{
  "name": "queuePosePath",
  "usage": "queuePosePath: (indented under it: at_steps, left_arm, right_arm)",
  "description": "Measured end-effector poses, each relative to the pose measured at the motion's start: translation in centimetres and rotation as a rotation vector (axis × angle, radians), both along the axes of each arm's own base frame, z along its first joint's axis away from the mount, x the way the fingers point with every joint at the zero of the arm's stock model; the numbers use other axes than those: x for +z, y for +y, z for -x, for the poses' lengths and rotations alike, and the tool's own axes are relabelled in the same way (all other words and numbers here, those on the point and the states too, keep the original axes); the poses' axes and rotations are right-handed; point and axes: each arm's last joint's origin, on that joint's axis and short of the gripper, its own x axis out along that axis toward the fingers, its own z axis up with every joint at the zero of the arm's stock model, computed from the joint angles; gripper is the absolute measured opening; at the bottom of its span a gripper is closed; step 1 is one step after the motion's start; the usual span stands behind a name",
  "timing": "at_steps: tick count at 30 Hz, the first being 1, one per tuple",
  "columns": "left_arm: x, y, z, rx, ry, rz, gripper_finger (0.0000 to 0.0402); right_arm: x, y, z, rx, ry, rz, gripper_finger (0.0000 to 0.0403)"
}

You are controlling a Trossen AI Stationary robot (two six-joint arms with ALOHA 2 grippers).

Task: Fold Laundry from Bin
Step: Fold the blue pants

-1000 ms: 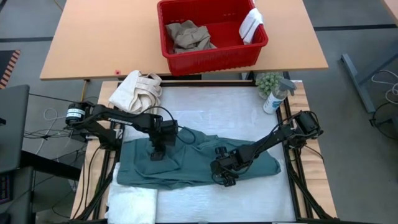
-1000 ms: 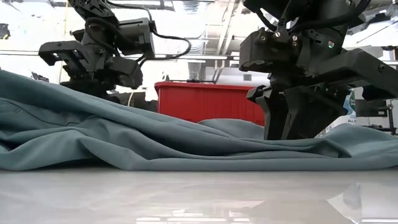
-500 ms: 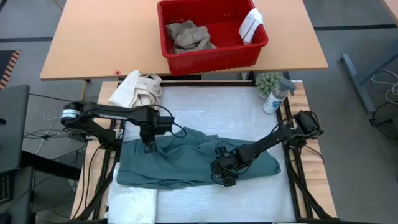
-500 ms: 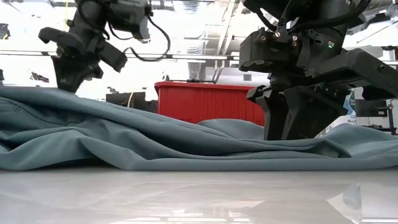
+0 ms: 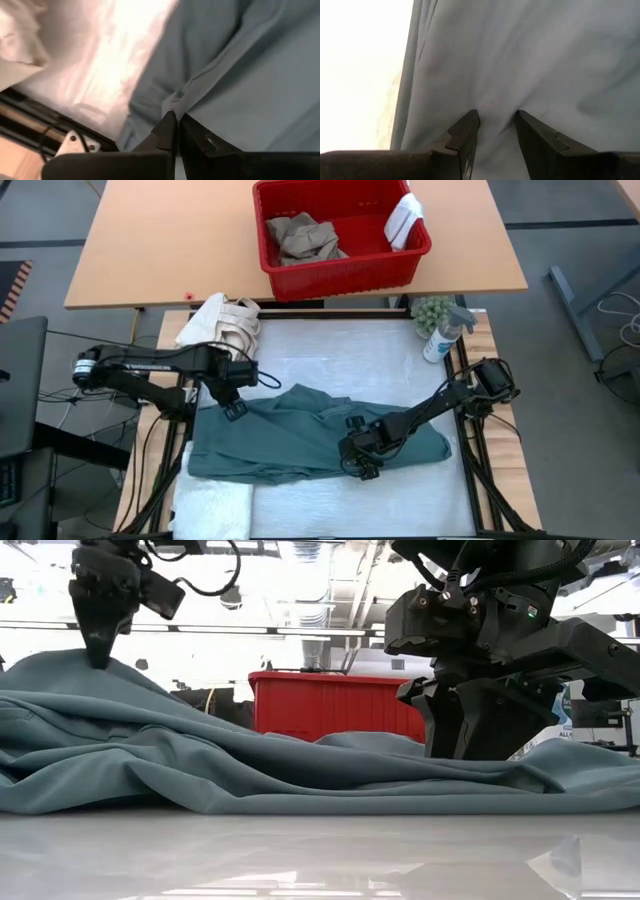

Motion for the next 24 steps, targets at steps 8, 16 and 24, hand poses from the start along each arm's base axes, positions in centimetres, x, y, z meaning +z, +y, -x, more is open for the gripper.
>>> queuePosePath:
  at_steps: [8,16,24]
  left_arm:
    - [-3.6,-0.6,1.1,0.131,0.124,0.112,0.0029]
    - [-6.7,-1.6,2.4,0.134,0.210,0.173,0.0120]
    - [-4.2,-0.9,2.9,0.114,0.295,0.011,0.0237]
  right_arm:
    - [0.0,0.1,0.0,-0.022,0.002,-0.009,0.0164]
    - [0.0,0.1,0.0,-0.022,0.002,-0.009,0.0164]
    - [0.0,0.1,0.0,-0.023,0.002,-0.009,0.0164]
